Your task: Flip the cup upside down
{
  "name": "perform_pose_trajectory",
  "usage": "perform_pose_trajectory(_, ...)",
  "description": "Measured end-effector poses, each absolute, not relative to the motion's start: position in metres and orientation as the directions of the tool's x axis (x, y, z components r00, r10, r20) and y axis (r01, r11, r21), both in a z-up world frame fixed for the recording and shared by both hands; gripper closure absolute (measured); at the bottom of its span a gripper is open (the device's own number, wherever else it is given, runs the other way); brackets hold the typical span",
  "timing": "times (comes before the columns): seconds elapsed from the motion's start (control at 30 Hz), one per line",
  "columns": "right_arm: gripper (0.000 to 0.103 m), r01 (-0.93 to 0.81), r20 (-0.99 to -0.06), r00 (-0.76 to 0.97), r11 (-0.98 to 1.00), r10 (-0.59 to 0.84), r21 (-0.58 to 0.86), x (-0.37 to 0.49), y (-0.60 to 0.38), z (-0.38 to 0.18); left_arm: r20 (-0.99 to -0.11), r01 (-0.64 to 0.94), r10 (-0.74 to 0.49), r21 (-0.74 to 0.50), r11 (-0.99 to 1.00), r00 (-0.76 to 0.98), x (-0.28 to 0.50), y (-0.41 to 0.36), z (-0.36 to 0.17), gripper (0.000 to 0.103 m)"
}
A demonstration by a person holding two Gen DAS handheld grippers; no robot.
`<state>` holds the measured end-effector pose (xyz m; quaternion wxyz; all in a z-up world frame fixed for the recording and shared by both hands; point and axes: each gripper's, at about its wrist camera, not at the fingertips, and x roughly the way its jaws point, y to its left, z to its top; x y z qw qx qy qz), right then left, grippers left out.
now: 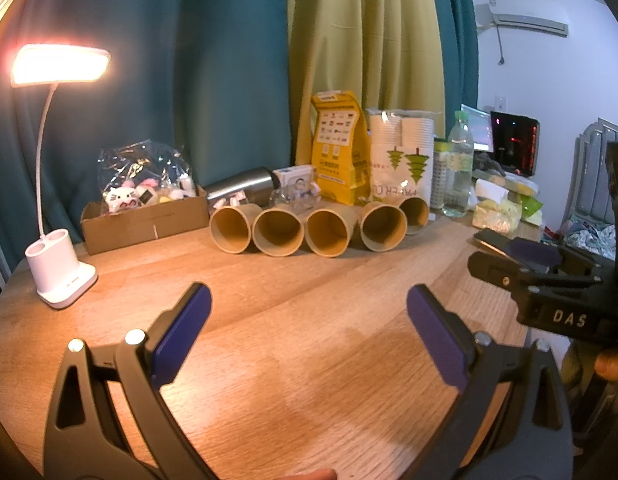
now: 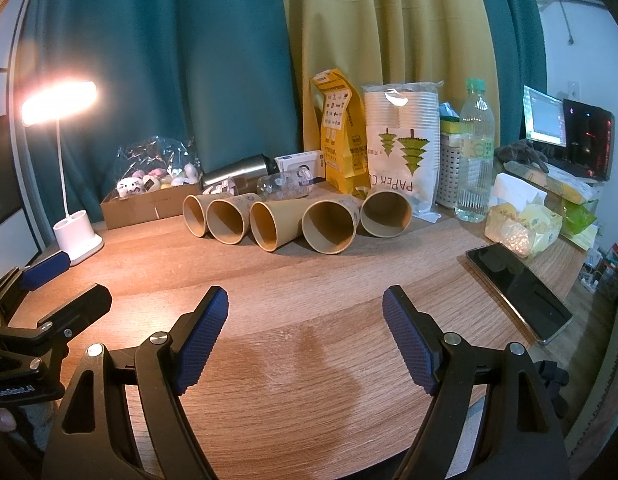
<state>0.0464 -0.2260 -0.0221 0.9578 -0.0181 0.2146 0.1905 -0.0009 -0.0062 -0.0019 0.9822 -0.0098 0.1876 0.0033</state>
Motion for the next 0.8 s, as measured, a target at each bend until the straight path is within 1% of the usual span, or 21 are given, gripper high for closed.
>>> perform_pose_trajectory(0.27, 0.021, -0.369, -0.414, 0.837, 0.928, 0.357, 0.054, 0.044, -0.226, -0.015, -0.366, 0.015, -0.018, -0.012, 1.000, 0.930, -0.004, -0.008, -0.002, 0.004)
perform_pose_trajectory(0.3, 0.021, -0.369, -0.413, 0.838, 0.928, 0.357, 0.055, 0.044, -0.227, -0.016, -0.378, 0.029, -0.029, -0.004, 1.000, 0.926, -0.003, -0.011, -0.003, 0.004)
perform_pose_trajectory(0.43, 0.021, -0.367, -0.420, 0.834, 0.928, 0.358, 0.062, 0.047, -0.229, -0.014, -0.460, 0.091, -0.058, 0.049, 0.995, 0.886, 0.009, -0.023, -0.001, 0.004)
perform_pose_trajectory(0.5, 0.021, -0.373, -0.429, 0.828, 0.926, 0.362, 0.064, 0.052, -0.231, -0.013, -0.505, 0.129, -0.086, 0.050, 0.990, 0.859, 0.019, -0.029, 0.007, 0.004)
perform_pose_trajectory(0.6, 0.021, -0.368, -0.452, 0.814, 0.926, 0.365, 0.086, 0.069, -0.242, -0.011, -0.587, 0.171, -0.107, 0.054, 0.984, 0.802, 0.050, -0.037, 0.021, 0.004)
perform_pose_trajectory(0.67, 0.021, -0.364, -0.463, 0.806, 0.926, 0.369, 0.105, 0.080, -0.248, -0.009, -0.626, 0.199, -0.126, 0.048, 0.979, 0.770, 0.074, -0.042, 0.027, 0.004)
perform_pose_trajectory(0.8, 0.021, -0.353, -0.512, 0.771, 0.923, 0.380, 0.153, 0.111, -0.263, -0.012, -0.700, 0.226, -0.121, 0.060, 0.972, 0.704, 0.132, -0.053, 0.034, 0.004)
